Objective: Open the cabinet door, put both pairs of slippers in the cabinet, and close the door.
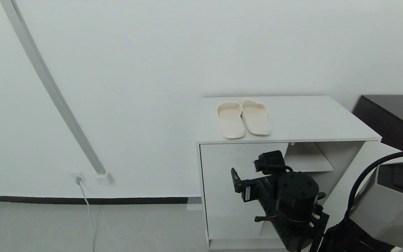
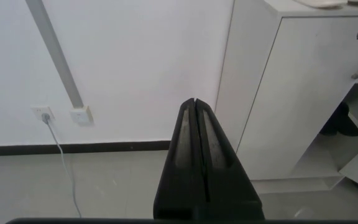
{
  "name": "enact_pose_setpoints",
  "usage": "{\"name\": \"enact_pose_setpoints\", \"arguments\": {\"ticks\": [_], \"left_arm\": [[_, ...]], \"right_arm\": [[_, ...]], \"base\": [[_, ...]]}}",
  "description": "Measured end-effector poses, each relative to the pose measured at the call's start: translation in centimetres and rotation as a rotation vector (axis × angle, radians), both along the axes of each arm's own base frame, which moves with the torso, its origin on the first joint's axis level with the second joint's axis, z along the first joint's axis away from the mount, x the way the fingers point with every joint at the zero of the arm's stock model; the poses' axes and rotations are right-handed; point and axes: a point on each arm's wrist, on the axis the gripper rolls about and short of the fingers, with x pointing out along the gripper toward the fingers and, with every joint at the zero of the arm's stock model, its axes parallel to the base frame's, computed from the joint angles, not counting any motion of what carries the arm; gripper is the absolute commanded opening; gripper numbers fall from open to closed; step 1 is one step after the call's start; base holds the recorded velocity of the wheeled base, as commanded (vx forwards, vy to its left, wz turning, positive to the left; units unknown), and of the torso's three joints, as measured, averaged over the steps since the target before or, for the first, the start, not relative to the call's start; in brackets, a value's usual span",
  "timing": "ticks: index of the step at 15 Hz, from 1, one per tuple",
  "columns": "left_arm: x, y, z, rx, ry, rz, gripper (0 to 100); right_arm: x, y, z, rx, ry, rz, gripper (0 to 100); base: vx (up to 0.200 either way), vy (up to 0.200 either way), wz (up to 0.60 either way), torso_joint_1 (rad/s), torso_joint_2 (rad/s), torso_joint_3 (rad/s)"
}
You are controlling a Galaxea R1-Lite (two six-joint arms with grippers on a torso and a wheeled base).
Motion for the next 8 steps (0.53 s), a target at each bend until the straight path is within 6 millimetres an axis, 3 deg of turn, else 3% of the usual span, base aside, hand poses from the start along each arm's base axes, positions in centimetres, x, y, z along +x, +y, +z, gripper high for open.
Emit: {"name": "enact_pose_setpoints", "arguments": {"ticks": [3,8], "left_arm": [[0.0,0.0,0.01,0.0,-0.001,0.0,0],[0.0,0.0,0.0,0.0,0.0,0.0,0]], "right_arm": [[-0.05,-0.05,0.13,0.003,-0.003,0.0,100],[0.06,-0.2,0.12,0.004,-0.004,-0.004,100]], "base": [[0.0,0.0,0.0,0.255,-0.58,-0.323],[0.0,0.0,0.0,0.19,-0.41,-0.226]]}}
